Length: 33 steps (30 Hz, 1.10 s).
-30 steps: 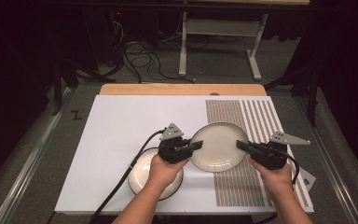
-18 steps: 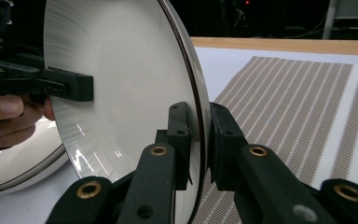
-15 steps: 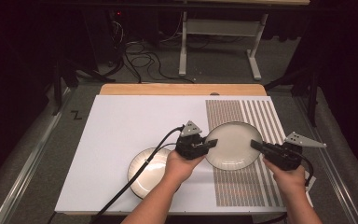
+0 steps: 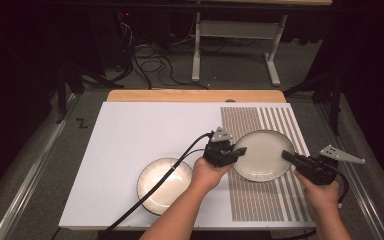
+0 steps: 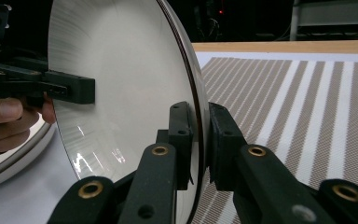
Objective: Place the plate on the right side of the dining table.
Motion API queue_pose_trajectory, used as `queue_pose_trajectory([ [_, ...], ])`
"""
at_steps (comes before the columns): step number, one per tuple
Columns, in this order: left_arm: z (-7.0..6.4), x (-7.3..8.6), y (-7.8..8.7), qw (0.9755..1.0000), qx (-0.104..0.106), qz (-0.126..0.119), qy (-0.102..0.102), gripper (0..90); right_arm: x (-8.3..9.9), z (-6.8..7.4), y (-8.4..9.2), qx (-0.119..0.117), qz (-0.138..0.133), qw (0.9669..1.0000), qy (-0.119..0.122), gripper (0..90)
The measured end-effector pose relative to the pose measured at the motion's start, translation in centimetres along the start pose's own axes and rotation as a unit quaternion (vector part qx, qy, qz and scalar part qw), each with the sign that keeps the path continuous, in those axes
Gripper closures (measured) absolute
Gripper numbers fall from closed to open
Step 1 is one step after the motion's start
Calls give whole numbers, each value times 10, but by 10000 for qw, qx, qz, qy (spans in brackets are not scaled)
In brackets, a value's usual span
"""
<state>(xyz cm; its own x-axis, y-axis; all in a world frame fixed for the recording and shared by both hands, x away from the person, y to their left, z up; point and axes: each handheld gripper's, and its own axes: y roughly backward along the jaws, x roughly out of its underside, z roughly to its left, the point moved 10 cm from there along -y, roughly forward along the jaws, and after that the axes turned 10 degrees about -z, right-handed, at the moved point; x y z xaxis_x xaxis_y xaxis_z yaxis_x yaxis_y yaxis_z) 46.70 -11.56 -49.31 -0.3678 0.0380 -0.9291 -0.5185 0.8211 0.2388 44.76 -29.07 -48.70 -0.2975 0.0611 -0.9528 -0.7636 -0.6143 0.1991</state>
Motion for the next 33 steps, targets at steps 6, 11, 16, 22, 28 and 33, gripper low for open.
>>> queue_pose_trajectory([
  [6, 0, 7, -16, 10000, 45, 72, 41, 741, 6, -14, 5, 157, 7, 9999, 11, 828],
  [11, 1, 13, -26, 9999, 41, 114, 85, 738, 14, -22, 7, 244, 51, 9997, -43, 829],
  [16, 3, 14, -31, 9999, 30, 80, 124, 737, 14, -26, 8, 294, 29, 9995, -71, 833],
  [22, 9, 16, -35, 9998, -39, 101, 153, 730, 15, -29, 4, 334, 47, 9994, -23, 836],
  [28, 9, 21, -40, 9997, -54, 157, 202, 729, 18, -33, 4, 427, 94, 9990, 19, 836],
  [33, 9, 25, -42, 9995, -123, 213, 187, 727, 22, -35, 6, 481, 116, 9987, 85, 835],
])
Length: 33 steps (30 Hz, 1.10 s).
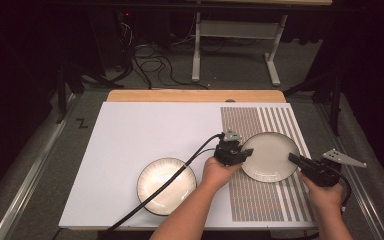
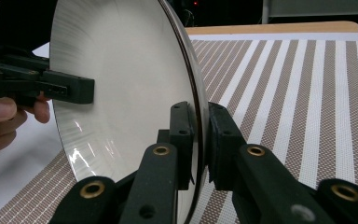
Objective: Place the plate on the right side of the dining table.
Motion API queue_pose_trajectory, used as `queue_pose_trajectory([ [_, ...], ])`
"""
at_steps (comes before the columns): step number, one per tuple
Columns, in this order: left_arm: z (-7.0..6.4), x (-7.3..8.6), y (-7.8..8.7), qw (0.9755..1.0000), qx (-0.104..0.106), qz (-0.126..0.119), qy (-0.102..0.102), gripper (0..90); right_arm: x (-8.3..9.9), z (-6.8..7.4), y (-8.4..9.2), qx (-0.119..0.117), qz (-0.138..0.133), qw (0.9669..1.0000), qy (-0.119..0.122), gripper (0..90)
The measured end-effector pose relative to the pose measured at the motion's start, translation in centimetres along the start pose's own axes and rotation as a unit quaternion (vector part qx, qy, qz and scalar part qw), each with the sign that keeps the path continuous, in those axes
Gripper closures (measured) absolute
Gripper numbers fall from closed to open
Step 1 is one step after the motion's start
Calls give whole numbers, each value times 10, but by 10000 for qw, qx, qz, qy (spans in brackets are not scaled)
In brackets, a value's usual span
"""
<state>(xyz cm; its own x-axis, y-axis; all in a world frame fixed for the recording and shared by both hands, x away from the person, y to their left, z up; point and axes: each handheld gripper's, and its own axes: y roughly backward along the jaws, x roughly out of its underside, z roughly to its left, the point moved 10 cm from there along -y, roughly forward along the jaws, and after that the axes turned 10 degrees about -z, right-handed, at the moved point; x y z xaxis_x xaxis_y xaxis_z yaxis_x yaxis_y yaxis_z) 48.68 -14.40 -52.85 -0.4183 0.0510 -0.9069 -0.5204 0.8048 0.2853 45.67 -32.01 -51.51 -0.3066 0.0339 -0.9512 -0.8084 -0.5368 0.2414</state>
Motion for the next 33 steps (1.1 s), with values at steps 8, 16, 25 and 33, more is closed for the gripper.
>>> queue_pose_trajectory([
  [8, 1, 1, 0, 9996, -174, 110, -197, 584, 0, 1, 1, -19, -21, 10000, 48, 847],
  [16, 0, -5, 13, 9986, -264, 11, -452, 299, 2, -2, 1, 3, 12, 10000, -6, 846],
  [25, -1, -9, 44, 9980, -302, -190, -531, 85, 2, -3, -1, 40, 31, 10000, -30, 846],
  [33, 5, -5, 88, 9969, -357, -276, -641, 3, 3, -5, -4, 134, 126, 9997, -139, 841],
])
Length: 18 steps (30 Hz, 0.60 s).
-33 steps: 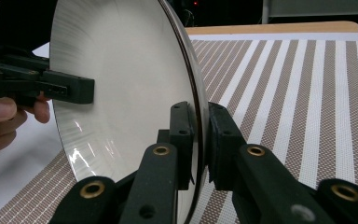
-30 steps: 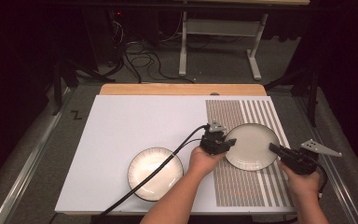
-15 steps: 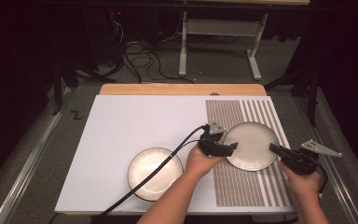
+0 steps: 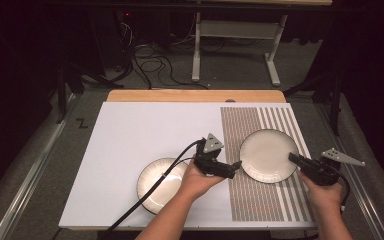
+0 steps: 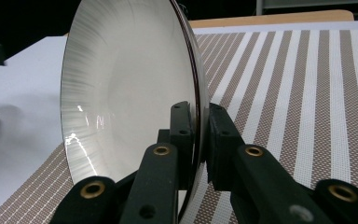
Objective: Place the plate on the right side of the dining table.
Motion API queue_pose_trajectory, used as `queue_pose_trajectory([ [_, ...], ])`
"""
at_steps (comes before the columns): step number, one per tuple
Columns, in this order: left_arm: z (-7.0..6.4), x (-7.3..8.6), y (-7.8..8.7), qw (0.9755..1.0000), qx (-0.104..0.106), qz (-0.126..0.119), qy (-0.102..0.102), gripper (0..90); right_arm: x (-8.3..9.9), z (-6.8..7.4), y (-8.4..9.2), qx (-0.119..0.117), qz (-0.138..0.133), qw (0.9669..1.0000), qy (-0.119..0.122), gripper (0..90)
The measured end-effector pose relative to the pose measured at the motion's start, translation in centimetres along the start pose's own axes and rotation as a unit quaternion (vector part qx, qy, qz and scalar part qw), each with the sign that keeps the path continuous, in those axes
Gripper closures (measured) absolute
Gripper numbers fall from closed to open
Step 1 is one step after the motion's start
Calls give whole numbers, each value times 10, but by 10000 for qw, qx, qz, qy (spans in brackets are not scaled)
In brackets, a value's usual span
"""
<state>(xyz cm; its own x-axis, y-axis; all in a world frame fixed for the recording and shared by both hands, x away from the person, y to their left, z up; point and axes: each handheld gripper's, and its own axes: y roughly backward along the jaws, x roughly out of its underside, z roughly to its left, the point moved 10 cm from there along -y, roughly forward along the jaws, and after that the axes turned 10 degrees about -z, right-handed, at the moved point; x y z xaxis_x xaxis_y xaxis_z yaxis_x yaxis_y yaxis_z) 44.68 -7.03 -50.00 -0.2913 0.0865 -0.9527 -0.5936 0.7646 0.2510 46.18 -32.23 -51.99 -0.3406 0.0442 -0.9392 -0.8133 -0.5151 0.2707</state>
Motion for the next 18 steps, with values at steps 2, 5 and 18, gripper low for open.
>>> queue_pose_trajectory([
  [2, 5, 1, 13, 10000, -23, -52, 49, 3, 1, -2, -2, 42, 31, 10000, -66, 839],
  [5, 12, 3, 32, 9998, -80, -133, 125, 3, 2, -4, -5, 96, 84, 9998, -147, 832],
  [18, 51, 14, 127, 9983, -465, -327, 83, 3, 3, -9, -14, 331, 266, 9990, -143, 809],
])
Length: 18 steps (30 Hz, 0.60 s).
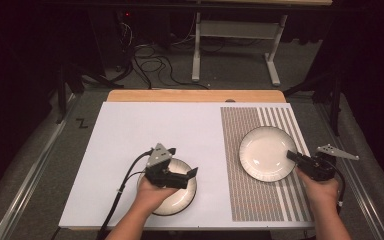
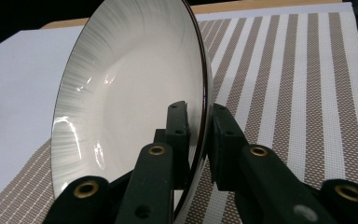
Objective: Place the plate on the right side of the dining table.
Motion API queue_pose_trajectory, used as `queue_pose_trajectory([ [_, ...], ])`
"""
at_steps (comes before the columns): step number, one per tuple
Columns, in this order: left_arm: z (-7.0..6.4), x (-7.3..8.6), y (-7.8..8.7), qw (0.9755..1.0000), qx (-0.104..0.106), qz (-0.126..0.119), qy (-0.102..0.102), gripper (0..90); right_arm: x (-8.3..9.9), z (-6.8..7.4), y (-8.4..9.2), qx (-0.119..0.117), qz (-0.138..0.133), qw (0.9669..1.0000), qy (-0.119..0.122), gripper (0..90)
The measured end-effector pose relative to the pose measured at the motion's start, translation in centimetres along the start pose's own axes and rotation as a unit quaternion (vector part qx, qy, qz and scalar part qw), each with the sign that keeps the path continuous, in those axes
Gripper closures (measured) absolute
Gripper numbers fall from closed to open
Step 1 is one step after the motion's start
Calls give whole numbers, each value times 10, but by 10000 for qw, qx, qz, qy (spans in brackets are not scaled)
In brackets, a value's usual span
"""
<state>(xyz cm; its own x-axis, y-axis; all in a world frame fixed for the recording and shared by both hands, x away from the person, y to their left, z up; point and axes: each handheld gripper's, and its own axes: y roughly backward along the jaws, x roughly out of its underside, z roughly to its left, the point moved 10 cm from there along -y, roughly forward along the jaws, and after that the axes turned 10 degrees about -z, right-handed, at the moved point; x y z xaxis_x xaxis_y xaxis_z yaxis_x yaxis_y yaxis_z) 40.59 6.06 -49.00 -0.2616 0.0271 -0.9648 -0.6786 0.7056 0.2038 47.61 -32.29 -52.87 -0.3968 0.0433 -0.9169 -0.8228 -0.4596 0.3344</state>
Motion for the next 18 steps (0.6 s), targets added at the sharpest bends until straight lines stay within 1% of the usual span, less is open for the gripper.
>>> queue_pose_trajectory([
  [1, 4, 1, 8, 10000, -64, 12, -59, 3, 1, -1, -1, 25, 19, 10000, 12, 806],
  [2, 8, 1, 16, 9999, -109, 7, -74, 3, 1, -2, -1, 45, 36, 10000, -19, 805],
  [5, 19, 1, 37, 9998, -179, -53, 24, 3, 3, -4, -3, 107, 109, 9999, -82, 798],
  [10, 37, 0, 69, 9992, -361, -148, 17, 3, 6, -8, -5, 230, 183, 9995, -85, 788],
  [13, 47, 3, 80, 9986, -467, -229, 103, 3, 7, -10, -5, 298, 244, 9992, -144, 784],
  [14, 50, 3, 82, 9983, -489, -281, 176, 3, 7, -10, -5, 302, 244, 9991, -147, 784],
  [16, 52, 8, 85, 9978, -491, -331, 284, 3, 7, -11, -5, 329, 252, 9991, -119, 783],
  [18, 53, 13, 86, 9979, -465, -280, 346, 3, 8, -11, -6, 347, 262, 9990, -97, 778],
])
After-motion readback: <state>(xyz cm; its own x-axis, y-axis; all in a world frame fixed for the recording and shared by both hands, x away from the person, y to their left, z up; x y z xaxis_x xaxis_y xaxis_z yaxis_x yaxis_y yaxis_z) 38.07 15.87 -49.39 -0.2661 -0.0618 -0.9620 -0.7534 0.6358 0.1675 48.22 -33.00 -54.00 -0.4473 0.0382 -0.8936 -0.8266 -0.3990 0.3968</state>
